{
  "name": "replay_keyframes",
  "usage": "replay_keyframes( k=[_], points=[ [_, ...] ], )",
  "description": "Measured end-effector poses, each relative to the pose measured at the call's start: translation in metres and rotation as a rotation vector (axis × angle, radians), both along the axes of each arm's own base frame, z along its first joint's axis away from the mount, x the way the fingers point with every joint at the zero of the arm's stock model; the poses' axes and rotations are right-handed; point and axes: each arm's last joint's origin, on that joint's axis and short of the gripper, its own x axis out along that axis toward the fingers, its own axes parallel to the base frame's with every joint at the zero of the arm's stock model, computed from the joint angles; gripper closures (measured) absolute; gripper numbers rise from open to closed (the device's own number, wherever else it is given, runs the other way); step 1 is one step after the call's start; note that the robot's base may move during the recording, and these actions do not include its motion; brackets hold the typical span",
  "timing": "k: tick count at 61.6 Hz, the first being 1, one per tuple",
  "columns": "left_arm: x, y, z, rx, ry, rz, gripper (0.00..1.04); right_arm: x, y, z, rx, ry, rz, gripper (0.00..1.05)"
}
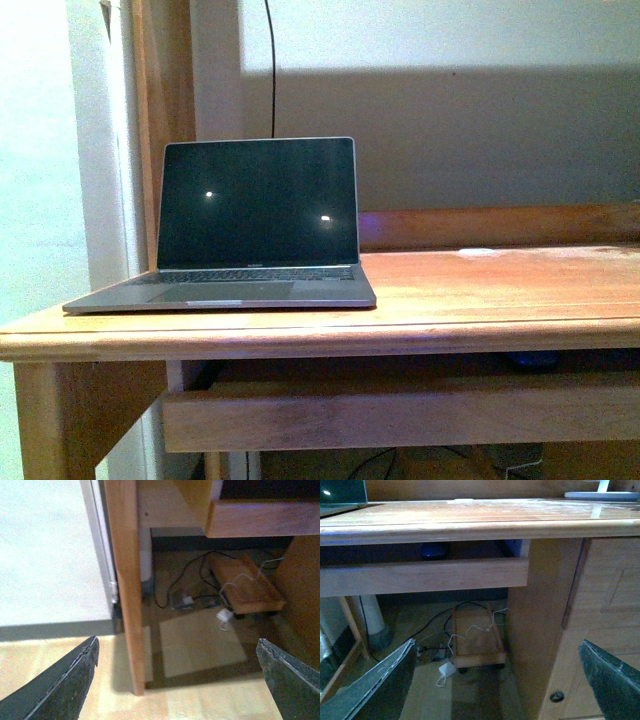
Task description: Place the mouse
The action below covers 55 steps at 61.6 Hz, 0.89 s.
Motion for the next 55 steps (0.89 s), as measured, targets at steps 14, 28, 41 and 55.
replay_keyframes(
  k=[14, 28, 41, 55],
  points=[
    [0.078, -0.008, 0.004, 0.421, -0.199, -0.153, 0.08, 0.0, 0.0, 0.0, 0.0, 0.0, 0.0, 0.07],
    [0.129, -0.041, -0.023, 0.846, -0.384, -0.421, 0.08, 0.0, 0.0, 0.0, 0.0, 0.0, 0.0, 0.07],
    [0.16, -0.054, -0.029, 1.004, -0.472, -0.459, 0.08, 0.0, 0.0, 0.0, 0.0, 0.0, 0.0, 0.07],
    [0.19, -0.058, -0.041, 1.092, -0.498, -0.5, 0.08, 0.0, 0.0, 0.0, 0.0, 0.0, 0.0, 0.07]
  ],
)
